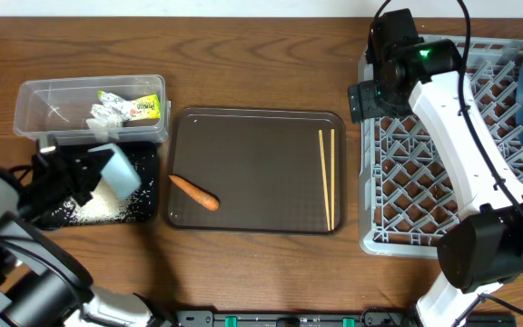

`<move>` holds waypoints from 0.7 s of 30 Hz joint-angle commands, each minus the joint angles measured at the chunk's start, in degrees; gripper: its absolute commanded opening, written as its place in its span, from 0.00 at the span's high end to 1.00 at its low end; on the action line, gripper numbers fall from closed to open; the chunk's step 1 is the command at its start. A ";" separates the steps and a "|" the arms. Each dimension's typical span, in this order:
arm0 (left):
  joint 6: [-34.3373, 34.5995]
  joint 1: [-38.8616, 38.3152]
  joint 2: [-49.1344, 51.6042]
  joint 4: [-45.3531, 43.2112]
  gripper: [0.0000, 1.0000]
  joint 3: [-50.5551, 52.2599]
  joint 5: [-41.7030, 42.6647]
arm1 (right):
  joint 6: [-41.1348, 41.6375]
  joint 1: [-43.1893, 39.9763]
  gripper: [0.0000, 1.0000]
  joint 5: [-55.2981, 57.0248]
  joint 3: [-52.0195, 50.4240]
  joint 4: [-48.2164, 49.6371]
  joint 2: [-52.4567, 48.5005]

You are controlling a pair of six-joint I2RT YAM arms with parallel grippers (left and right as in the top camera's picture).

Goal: Sort waste into correct bins and load items into the dishwasher rack
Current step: 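Set the empty white bowl on the brown tray with the left gripper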

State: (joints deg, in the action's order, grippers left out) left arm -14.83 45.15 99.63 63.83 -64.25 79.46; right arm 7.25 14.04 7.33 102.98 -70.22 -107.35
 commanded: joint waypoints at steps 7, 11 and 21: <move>-0.96 -16.20 -12.46 -1.20 0.94 0.26 -11.10 | 0.42 -0.52 0.08 0.37 0.37 -1.44 1.66; 6.54 -27.15 -14.36 -7.28 0.94 0.26 -22.32 | 0.42 -0.52 0.03 -0.87 0.37 -1.03 1.66; 26.08 -56.54 -13.90 -26.49 0.93 0.26 -47.41 | 0.39 -0.46 0.01 -2.05 0.37 -0.90 1.66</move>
State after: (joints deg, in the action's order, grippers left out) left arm 3.68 -6.07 85.82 39.00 -64.23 43.44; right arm 7.25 14.04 6.22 102.98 -71.11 -107.35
